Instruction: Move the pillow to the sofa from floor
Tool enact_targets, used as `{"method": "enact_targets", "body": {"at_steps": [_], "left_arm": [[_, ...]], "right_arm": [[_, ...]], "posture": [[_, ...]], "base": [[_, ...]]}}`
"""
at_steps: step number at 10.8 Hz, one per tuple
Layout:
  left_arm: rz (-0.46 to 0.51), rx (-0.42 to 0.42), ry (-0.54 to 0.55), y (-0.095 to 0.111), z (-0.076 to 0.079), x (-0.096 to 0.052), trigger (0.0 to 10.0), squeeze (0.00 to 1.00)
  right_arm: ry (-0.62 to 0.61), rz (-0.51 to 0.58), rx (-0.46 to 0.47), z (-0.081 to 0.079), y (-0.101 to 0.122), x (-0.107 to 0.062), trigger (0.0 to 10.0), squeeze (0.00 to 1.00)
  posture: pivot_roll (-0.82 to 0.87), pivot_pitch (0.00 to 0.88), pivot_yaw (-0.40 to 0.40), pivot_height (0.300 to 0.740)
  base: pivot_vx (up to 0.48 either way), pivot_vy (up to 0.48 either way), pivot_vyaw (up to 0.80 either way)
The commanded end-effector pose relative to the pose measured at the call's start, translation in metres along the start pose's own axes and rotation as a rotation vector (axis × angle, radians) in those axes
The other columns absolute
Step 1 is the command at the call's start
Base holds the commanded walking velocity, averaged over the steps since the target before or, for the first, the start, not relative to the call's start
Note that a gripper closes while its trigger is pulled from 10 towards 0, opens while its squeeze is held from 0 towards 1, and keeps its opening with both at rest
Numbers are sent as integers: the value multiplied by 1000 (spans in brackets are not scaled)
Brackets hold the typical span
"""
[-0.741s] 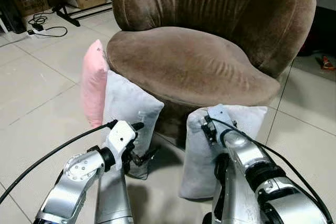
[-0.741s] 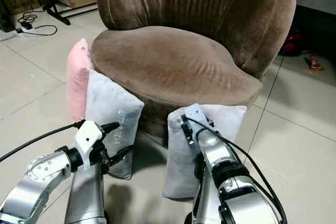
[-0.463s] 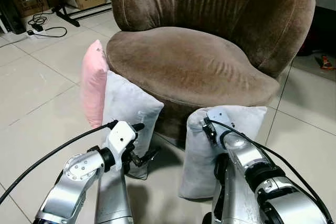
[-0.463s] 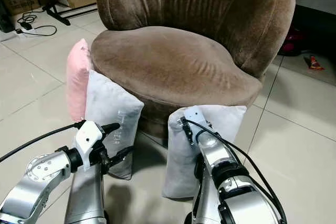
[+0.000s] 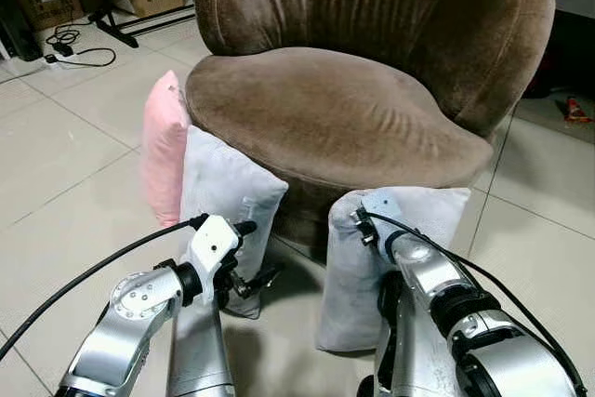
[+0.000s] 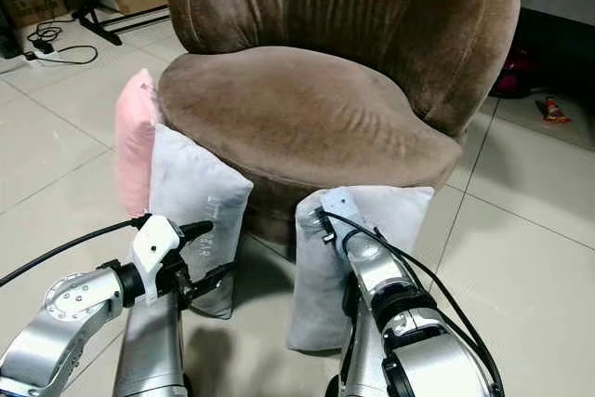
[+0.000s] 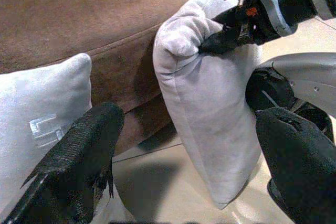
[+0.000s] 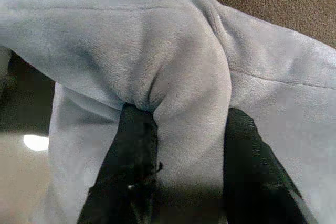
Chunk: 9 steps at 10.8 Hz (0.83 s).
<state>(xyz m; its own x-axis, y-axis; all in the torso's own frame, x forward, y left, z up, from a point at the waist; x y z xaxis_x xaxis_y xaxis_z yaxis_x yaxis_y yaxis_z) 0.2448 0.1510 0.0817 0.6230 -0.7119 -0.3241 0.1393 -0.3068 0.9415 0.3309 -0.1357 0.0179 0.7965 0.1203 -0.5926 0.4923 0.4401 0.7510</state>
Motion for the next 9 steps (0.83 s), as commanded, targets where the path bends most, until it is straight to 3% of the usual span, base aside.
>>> {"method": "enact_targets", "body": {"at_steps": [1, 3, 6, 9], "left_arm": [[0, -4, 4, 1, 1, 1, 10000, 0], [11, -16, 40, 1, 3, 1, 10000, 0], [35, -19, 134, 1, 0, -5, 10000, 0], [39, -20, 184, -1, -1, -9, 10000, 0]], "right_arm": [[12, -21, 7, -1, -6, 0, 0, 0], [30, -7, 24, -3, -6, 0, 0, 0], [158, 133, 59, -19, -3, -6, 0, 0], [262, 304, -39, -26, 1, -19, 0, 0]], "posture": [[82, 0, -34, 405], [95, 0, -47, 405], [94, 0, -44, 405], [80, 0, -42, 405]], "base": [[0, 0, 0], [0, 0, 0], [0, 0, 0], [0, 0, 0]]}}
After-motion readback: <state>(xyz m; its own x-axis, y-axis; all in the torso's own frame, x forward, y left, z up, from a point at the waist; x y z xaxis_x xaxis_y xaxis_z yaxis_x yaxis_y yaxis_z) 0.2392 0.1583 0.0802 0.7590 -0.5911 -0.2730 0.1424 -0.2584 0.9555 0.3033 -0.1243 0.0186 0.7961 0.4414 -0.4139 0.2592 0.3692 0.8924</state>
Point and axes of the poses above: a point about 5 cm out from each wrist's last joint towards the gripper, its own x axis pointing out of the wrist towards the gripper, its own y axis along the axis of the wrist's last joint, z = x × y, the point moved 1 cm from there along x, pointing out of the wrist towards the gripper
